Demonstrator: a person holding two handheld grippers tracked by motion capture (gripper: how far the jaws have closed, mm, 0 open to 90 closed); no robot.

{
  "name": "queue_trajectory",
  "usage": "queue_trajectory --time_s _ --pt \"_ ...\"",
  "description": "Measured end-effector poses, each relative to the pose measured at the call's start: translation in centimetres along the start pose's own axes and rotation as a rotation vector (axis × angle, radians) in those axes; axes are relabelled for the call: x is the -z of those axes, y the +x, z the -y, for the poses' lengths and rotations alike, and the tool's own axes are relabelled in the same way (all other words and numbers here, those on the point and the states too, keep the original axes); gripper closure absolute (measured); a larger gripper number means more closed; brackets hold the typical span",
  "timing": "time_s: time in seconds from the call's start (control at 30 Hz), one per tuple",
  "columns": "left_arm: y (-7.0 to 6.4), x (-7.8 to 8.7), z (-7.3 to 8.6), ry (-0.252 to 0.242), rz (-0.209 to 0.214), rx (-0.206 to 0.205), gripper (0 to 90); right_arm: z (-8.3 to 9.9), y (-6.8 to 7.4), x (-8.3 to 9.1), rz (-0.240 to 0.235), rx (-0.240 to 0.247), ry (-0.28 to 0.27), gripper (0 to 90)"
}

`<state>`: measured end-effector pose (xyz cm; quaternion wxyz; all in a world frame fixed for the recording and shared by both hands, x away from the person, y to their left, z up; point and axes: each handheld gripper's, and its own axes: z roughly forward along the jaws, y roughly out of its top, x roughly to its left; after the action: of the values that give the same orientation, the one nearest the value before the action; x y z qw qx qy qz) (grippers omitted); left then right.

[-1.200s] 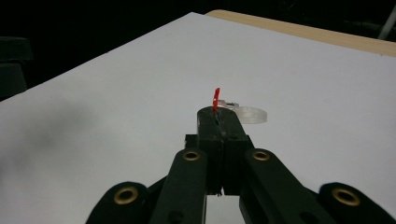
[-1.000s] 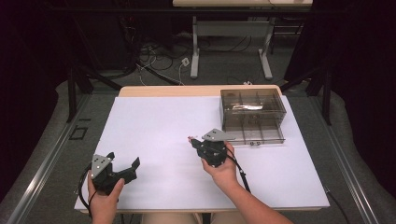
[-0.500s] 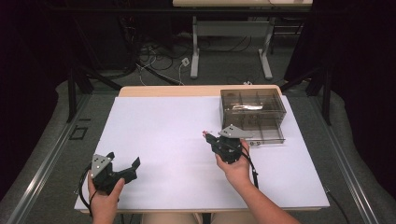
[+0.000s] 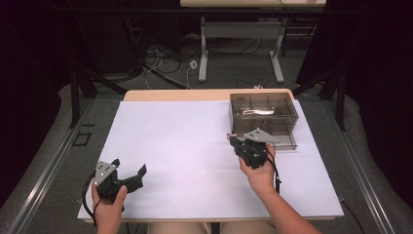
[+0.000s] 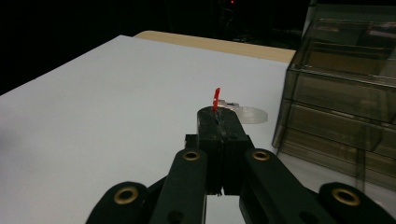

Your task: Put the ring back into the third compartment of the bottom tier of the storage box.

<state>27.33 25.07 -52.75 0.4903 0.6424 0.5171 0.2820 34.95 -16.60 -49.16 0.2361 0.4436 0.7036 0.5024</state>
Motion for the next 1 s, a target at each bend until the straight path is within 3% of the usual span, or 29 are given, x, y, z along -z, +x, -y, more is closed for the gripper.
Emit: queue_trajectory --time_s 0.37,0.57,1.0 --pt "0.0 0.0 0.0 -0.007 -0.012 -0.001 0.4 -0.2 -3.2 1.5 0.061 -0.016 -0.017 89.9" --pt "0.0 -0.1 0.0 0.006 -0.019 0.007 0.4 -0.4 -4.7 2.1 0.095 -0.05 -0.018 89.9" --pt "-0.1 0.0 0.0 0.001 -0.018 0.009 0.4 -0.3 -7.3 2.9 0.154 -0.049 -0.005 89.9"
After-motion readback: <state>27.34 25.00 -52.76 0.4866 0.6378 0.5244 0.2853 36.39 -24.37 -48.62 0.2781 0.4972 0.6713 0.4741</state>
